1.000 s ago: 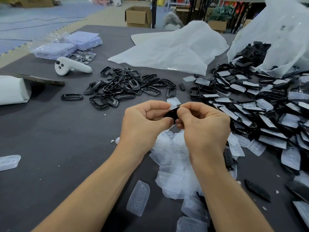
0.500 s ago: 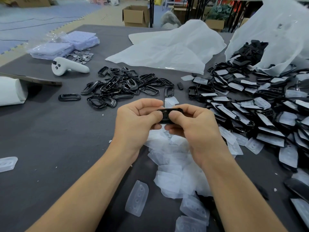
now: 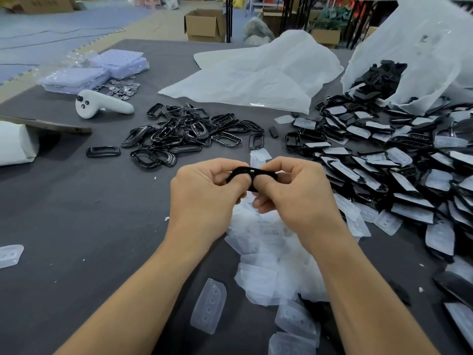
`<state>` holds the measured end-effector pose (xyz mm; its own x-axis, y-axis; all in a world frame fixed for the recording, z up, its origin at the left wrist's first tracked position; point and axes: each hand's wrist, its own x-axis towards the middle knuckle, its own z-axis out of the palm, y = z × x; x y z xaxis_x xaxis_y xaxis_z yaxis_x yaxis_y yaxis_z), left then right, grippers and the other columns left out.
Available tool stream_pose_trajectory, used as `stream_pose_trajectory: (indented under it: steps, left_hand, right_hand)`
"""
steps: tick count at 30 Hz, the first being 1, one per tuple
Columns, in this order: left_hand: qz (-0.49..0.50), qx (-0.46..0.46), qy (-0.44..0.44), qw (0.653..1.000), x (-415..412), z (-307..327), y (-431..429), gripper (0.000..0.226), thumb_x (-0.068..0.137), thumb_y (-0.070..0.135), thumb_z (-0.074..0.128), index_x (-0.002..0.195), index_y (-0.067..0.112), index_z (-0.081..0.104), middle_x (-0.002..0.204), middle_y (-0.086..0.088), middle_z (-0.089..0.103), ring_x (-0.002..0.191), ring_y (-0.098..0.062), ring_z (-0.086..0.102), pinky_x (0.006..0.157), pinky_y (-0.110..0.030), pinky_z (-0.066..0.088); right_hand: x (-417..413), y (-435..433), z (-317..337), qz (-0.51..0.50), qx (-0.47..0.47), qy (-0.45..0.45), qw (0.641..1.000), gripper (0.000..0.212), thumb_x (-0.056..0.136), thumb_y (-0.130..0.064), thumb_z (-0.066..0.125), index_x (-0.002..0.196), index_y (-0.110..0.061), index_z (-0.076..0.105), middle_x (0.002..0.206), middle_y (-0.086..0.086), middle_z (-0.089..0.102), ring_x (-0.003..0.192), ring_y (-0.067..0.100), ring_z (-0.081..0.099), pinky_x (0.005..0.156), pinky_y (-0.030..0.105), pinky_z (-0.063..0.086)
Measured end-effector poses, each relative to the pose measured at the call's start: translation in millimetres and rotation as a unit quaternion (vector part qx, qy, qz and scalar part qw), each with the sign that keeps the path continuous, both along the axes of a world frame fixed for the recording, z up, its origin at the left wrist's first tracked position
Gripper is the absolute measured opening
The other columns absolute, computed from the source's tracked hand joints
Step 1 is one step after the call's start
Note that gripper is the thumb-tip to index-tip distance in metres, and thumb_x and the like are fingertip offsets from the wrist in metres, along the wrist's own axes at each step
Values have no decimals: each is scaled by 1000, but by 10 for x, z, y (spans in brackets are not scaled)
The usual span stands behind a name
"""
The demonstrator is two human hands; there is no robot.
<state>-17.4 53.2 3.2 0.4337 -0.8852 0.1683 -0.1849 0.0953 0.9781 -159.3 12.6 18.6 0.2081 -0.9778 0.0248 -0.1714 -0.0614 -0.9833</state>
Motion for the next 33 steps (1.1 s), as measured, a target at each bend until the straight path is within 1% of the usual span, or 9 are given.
stream_pose_trajectory:
  steps: [4,6,10,15,19,21,24,30,33]
  left_hand:
    - [-5,10,100,995,-51,-8,-23,20,79,16,80,93,31,81,64,7,72,63,-16,71,74,-36,64]
    - [-53,13,165,985,-45,1,-29,27,79,6,78,98,25,80,63,4,68,61,-16,65,70,-29,61]
    - [-118,-18,189,975,-16,19,-27,35,76,0,66,97,23,82,73,-6,73,59,-16,62,62,-25,55]
    - [-137,9,284,949,-91,47,-32,28,82,10,60,103,10,79,74,-5,65,51,-12,48,48,-23,44]
    - [-65,45,226,971,-145,18,-9,24,94,8,56,91,3,79,54,-13,51,43,-20,45,41,-26,43]
    - [-19,42,208,977,-107,38,-26,25,97,4,54,90,5,78,65,-24,66,50,-27,59,50,-32,53]
    - [55,51,208,975,68,57,-98,23,102,2,51,93,12,70,74,-15,77,61,-24,73,58,-33,61]
    - [27,77,197,977,286,59,-122,20,104,3,51,95,13,65,74,-13,78,59,-22,74,50,-25,56]
    - [33,73,198,977,278,53,-106,21,101,2,55,90,12,70,81,-13,79,70,-24,76,54,-27,58]
  right_hand:
    - [67,44,-20,-18,29,-98,995,20,93,5,67,79,-8,72,60,16,70,48,21,64,47,27,53]
    - [114,79,-38,-32,25,-114,993,21,93,3,66,79,-10,72,59,17,69,47,23,63,47,28,54]
    - [172,119,-12,-60,14,-139,988,15,93,1,68,86,-12,72,59,14,71,47,25,66,49,32,57]
    - [246,219,-20,-76,8,-189,979,20,92,0,69,94,-13,53,61,15,71,46,26,65,47,32,55]
    - [252,203,-62,-22,16,-114,993,18,94,-3,67,90,-11,51,64,7,70,42,25,61,41,29,49]
    - [209,162,-73,-13,-15,-42,999,13,94,-8,64,89,-18,57,59,8,68,41,25,58,40,32,45]
    - [114,98,-87,-65,-97,64,991,16,93,-14,62,85,-28,63,58,5,67,48,30,56,43,38,44]
    - [0,-6,-101,-75,-123,211,967,23,86,-11,62,81,-29,74,59,-16,63,52,3,55,50,12,37]
    - [46,47,-113,7,-113,264,958,22,84,-13,67,88,-31,79,76,-13,67,67,4,53,67,17,40]
